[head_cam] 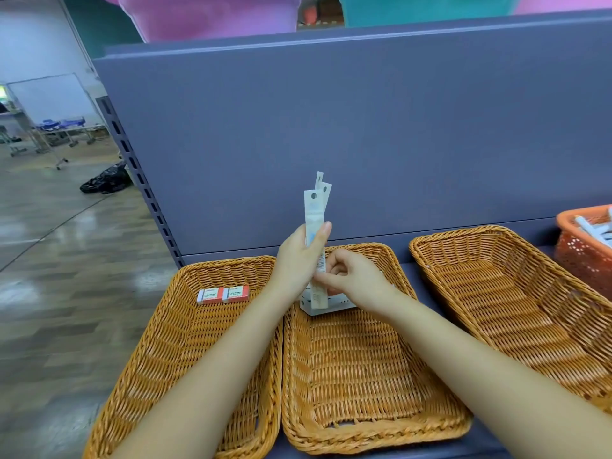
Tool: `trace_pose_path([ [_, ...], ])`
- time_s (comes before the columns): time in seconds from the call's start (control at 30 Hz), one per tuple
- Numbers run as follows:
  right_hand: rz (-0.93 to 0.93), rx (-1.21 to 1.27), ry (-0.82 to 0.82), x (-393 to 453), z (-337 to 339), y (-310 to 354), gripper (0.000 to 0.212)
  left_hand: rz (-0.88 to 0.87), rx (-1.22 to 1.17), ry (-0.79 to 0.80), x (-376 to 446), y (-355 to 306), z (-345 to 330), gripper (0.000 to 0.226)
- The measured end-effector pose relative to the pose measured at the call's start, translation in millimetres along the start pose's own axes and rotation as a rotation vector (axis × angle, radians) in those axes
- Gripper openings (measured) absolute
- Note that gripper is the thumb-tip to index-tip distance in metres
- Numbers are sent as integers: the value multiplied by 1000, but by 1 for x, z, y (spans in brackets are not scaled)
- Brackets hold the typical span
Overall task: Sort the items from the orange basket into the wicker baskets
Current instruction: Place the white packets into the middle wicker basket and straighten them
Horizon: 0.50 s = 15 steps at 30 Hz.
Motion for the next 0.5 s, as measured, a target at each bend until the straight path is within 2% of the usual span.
trace_pose_path([
  [0.23, 65, 83, -10, -4, 29, -1, 21, 38, -19, 51, -2, -3, 3, 23],
  [0.33, 93, 97, -20, -5, 45, -2, 18, 45, -4, 77, -2, -1, 1, 28],
  [0.5, 125, -56, -36, -7, 62, -7, 16, 39, 82, 86, 0, 4, -2, 46],
])
Point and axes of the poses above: each hand's wrist, its own x-axis towards the middle knuckle, its own z-axis out of the back of the hand, y = z × x, the point moved 6 cm from there along x, towards the middle knuckle, and after that the axes turned 3 degrees about -y, right-handed, at the moved point
